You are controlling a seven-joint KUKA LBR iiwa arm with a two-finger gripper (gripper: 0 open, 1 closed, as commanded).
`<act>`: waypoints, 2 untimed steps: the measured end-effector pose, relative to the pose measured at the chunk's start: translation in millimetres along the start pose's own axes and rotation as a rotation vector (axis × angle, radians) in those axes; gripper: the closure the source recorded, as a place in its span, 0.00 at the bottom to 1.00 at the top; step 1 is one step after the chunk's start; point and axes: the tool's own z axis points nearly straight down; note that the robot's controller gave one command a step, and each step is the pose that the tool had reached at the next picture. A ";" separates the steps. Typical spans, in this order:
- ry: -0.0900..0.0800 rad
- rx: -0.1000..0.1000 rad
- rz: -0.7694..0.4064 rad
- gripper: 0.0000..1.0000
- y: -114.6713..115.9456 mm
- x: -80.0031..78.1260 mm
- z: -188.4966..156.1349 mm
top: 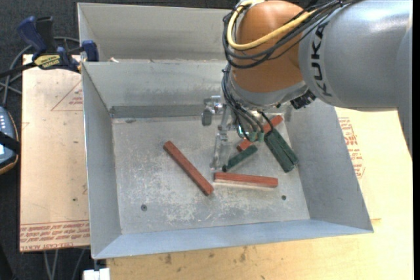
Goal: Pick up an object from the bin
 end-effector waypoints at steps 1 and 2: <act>-0.002 0.000 0.264 0.00 29.5 0.6 130.8; -0.009 -0.002 0.291 0.00 29.5 5.5 96.1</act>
Offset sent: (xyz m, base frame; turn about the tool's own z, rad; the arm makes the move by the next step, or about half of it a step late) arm -0.0001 0.0285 -0.1276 0.2665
